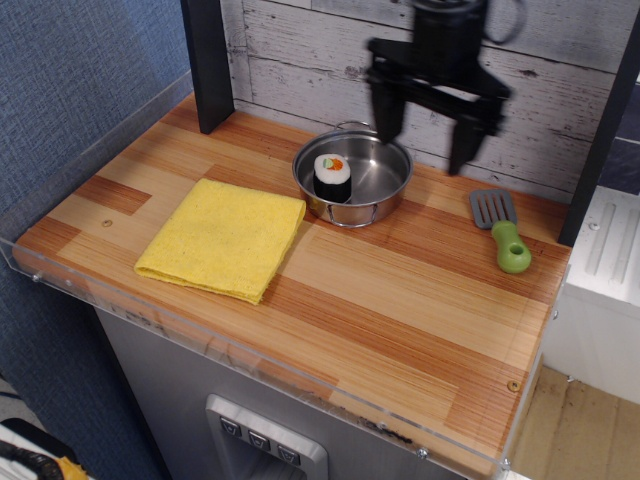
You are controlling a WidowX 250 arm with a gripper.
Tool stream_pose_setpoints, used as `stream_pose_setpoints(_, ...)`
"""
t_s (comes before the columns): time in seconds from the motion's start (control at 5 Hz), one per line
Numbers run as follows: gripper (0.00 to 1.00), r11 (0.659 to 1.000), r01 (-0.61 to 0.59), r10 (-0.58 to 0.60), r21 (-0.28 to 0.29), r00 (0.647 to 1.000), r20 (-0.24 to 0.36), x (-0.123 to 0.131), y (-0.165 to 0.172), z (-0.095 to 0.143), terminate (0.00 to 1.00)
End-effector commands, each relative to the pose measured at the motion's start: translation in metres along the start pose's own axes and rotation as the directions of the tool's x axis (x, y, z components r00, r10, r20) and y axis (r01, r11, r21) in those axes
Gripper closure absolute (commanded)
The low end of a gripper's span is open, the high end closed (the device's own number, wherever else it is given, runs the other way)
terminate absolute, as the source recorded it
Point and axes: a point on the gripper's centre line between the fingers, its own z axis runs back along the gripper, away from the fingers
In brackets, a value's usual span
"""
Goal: Place the spatula on the yellow cloth
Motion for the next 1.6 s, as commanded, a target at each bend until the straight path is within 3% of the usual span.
stream_pose_setpoints(0.0,0.00,0.989,-0.141,0.137,0.040,0.987,0.087,0.025,-0.022,0.005,0.00)
stream_pose_setpoints(0.4,0.00,0.968,-0.251,0.251,-0.010,0.966,0.059,0.030,-0.026,-0.027,0.00)
stream_pose_setpoints(0.8,0.00,0.961,-0.273,0.275,-0.042,0.960,0.046,0.027,-0.033,-0.041,0.00)
stream_pose_setpoints(1.4,0.00,0.949,-0.315,0.314,-0.012,0.944,0.104,0.035,-0.049,-0.059,0.00)
